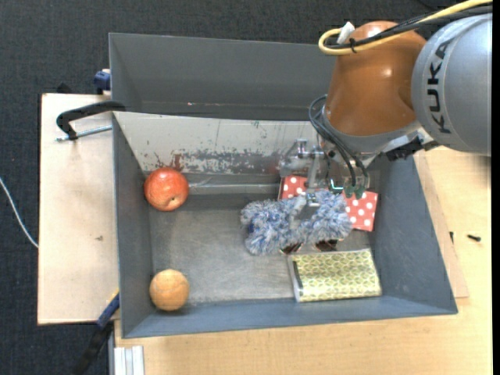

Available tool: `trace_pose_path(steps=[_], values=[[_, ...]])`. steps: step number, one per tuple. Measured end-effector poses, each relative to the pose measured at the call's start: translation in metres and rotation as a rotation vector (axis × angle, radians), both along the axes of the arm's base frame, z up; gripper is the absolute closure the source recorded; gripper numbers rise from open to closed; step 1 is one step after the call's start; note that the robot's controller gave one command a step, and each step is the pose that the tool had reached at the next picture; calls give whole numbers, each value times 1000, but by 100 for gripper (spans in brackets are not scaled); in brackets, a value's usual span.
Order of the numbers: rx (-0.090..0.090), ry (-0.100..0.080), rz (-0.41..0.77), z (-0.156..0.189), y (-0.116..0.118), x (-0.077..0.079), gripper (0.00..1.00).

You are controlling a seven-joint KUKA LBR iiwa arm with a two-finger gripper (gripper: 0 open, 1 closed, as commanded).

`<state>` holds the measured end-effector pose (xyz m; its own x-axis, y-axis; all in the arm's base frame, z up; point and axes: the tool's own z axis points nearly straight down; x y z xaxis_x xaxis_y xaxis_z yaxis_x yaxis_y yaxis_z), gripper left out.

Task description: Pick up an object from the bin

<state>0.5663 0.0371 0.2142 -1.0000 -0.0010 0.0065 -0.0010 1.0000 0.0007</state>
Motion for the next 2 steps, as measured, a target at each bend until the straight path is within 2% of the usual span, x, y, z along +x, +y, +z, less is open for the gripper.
trace_pose_path(steps=[1, 2], values=[[0, -9, -1, 5, 0, 2, 0], [0, -13, 28, -56, 4, 3, 0]])
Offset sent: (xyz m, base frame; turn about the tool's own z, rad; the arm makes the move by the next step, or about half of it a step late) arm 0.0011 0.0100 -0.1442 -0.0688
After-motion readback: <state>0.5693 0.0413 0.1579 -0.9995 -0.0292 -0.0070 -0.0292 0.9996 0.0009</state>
